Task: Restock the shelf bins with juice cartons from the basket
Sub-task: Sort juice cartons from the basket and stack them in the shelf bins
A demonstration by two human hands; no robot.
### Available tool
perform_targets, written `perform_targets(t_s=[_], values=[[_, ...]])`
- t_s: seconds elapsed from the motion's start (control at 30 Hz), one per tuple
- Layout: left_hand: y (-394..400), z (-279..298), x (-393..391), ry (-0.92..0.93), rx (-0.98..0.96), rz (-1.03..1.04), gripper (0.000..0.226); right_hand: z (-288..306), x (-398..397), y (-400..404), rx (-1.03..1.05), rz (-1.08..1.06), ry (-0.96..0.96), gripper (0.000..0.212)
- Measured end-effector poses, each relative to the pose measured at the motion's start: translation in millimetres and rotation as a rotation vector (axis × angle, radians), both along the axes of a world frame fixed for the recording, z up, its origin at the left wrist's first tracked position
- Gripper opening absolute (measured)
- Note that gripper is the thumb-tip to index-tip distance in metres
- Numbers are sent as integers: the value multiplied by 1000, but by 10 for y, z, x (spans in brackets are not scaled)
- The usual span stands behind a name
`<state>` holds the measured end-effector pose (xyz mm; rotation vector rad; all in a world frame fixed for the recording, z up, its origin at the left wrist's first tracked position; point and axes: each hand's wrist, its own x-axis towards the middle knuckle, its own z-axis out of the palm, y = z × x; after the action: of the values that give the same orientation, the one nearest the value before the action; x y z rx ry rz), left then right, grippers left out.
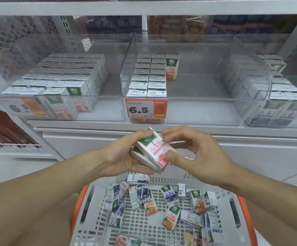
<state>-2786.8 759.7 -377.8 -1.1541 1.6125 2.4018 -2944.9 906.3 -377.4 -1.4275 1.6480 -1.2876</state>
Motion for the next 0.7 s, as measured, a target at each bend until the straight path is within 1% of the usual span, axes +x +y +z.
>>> perform_targets(t_s=[0.03,0.1,0.17,0.23,0.33,0.43,0.47,0.5,0.57,0.6,0.63,0.7], values=[[1,-3,7,1,-14,-10,49,9,-19,-8,36,-30,-82,27],[6,-11,12,16,-30,-49,38,31,-78,-31,136,-54,-183,33],[26,-10,5,35,-40,-92,37,50,-130,-44,255,-25,-239,43],[44,-6,-12,51,-60,-121,39,63,-159,-43,381,32,-273,53],[80,33,-49,64,-119,-165,39,75,-185,-25,517,161,-287,60],[116,92,-72,64,-170,-225,25,94,-198,-14,558,231,-318,59],[117,103,-67,63,-184,-243,26,98,-200,-12,560,237,-311,59],[114,106,-59,61,-200,-265,32,104,-199,-9,556,248,-305,59],[105,114,-42,54,-232,-316,53,112,-195,-10,543,271,-301,62],[103,131,-36,49,-263,-343,58,112,-192,-17,533,273,-285,63],[96,155,-27,42,-311,-364,59,110,-189,-28,518,266,-258,64],[49,193,-6,-3,-476,-388,59,91,-179,-59,476,228,-184,69]])
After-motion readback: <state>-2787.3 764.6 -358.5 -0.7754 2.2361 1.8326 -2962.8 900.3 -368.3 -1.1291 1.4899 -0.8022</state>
